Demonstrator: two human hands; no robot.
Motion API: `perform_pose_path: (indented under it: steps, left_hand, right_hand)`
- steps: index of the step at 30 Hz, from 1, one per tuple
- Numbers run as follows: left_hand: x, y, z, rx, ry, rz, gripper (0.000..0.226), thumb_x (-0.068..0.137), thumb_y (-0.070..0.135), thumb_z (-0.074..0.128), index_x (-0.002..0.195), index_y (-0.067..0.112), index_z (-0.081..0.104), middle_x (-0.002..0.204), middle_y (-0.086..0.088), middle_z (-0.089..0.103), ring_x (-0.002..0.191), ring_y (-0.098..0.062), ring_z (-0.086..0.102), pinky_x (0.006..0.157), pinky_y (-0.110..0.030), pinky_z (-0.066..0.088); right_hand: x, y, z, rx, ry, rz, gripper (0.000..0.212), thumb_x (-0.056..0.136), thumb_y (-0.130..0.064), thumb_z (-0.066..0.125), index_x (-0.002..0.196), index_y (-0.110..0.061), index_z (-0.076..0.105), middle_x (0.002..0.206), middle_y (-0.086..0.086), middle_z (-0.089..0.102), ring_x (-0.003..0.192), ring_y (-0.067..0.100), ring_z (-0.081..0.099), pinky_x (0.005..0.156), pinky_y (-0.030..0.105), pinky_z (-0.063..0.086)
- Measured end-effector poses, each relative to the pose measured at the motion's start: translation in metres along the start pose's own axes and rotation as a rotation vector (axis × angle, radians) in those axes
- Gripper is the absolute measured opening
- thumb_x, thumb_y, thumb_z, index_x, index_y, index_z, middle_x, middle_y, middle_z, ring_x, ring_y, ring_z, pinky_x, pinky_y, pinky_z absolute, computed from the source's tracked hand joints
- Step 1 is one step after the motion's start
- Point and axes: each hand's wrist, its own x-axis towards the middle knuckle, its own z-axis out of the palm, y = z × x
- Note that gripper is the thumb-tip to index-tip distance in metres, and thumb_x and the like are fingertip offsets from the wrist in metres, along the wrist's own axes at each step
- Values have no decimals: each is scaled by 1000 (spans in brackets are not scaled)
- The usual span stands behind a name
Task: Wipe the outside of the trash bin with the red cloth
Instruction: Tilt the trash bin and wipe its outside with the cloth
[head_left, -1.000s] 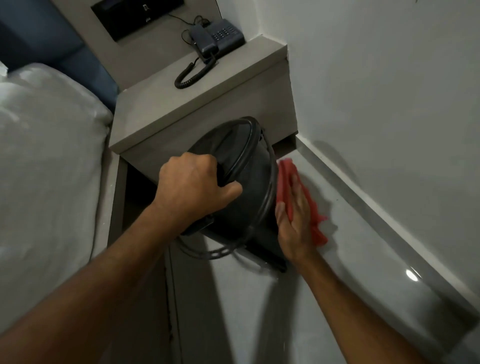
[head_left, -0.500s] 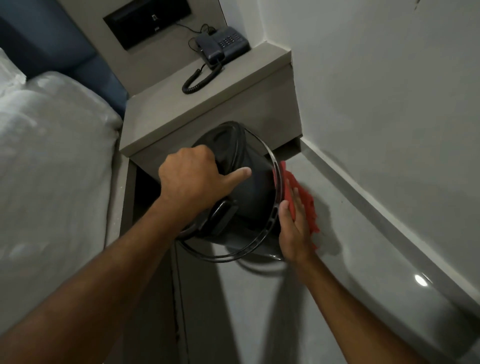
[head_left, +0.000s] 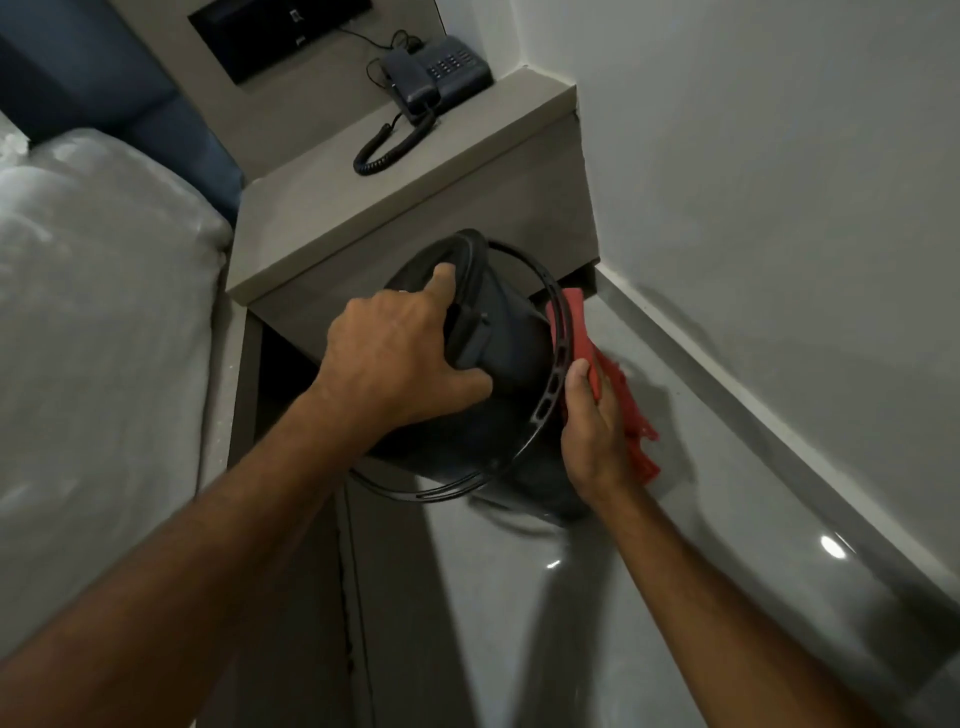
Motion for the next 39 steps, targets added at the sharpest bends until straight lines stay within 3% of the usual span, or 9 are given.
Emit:
perform_pose_path:
  steps: [3, 6, 10, 15, 20, 25, 27, 33, 39]
  left_hand:
    - [-1, -6, 2, 8, -8, -17, 97, 72, 63, 54, 152, 20, 19, 116, -15, 65, 89, -33, 65, 75, -44, 54]
    - [2, -12, 9, 59, -37, 1, 89, 82, 57, 53, 153, 24, 11, 143, -21, 47, 104, -38, 62, 78, -45, 51]
    - [8, -16, 10, 97, -58, 62, 74, 84, 62, 46, 146, 31, 23, 143, -21, 47, 93, -38, 66, 73, -44, 56]
    - [8, -29, 1, 139, -305, 71, 119, 49, 67, 81, 142, 35, 14, 153, -22, 30, 96, -39, 64, 78, -48, 57]
    - [12, -37, -3, 116, -186, 140, 93, 55, 66, 78, 129, 32, 34, 110, -6, 63, 84, -28, 63, 72, -46, 58]
    - [17, -44, -1, 103, -208, -23, 99, 47, 86, 60, 124, 27, 45, 101, -6, 62, 87, -25, 57, 78, -45, 51]
    - [17, -50, 1, 33, -207, -59, 90, 49, 84, 62, 115, 22, 50, 85, 1, 56, 78, -21, 54, 73, -40, 52]
    - [15, -65, 4, -16, -139, -81, 72, 51, 81, 62, 88, 20, 55, 68, 6, 50, 60, -13, 50, 55, -30, 43]
    - [18, -62, 2, 11, -153, -189, 64, 54, 76, 68, 75, 17, 54, 63, -1, 54, 56, -15, 52, 49, -27, 42]
  right_hand:
    - [-3, 21, -17, -146, -87, -88, 50, 100, -57, 36, 146, -38, 41, 144, -13, 51, 135, 3, 45, 108, 22, 38]
    - [2, 52, -44, -369, 54, -12, 54, 101, -48, 35, 147, -23, 44, 143, 9, 52, 136, 27, 45, 106, 33, 30]
    - [11, 49, -47, -214, 55, 208, 64, 95, -60, 35, 148, -25, 44, 144, 5, 52, 133, 20, 45, 109, 35, 31]
    - [15, 26, -20, -244, 2, 139, 60, 100, -55, 32, 147, -20, 46, 149, 10, 49, 137, 19, 41, 114, 42, 34]
    - [11, -5, -7, -144, -59, -10, 30, 106, -38, 38, 106, -22, 63, 87, -6, 61, 87, 10, 62, 79, 32, 48]
    - [-6, 14, 1, -319, -132, -263, 50, 104, -41, 31, 153, -49, 23, 161, -13, 34, 150, 18, 25, 121, 55, 22]
    - [-21, 40, -7, -475, -167, -307, 56, 103, -45, 26, 151, -57, 0, 164, -28, 5, 154, 6, 0, 124, 50, 6]
    - [-13, 74, -30, -529, -60, 79, 55, 99, -51, 24, 148, -40, 2, 168, 0, 9, 154, 24, 4, 122, 58, 12]
    - [-34, 45, 29, -426, -237, -310, 58, 100, -40, 33, 153, -52, 12, 167, -19, 9, 155, 13, -3, 122, 35, -8]
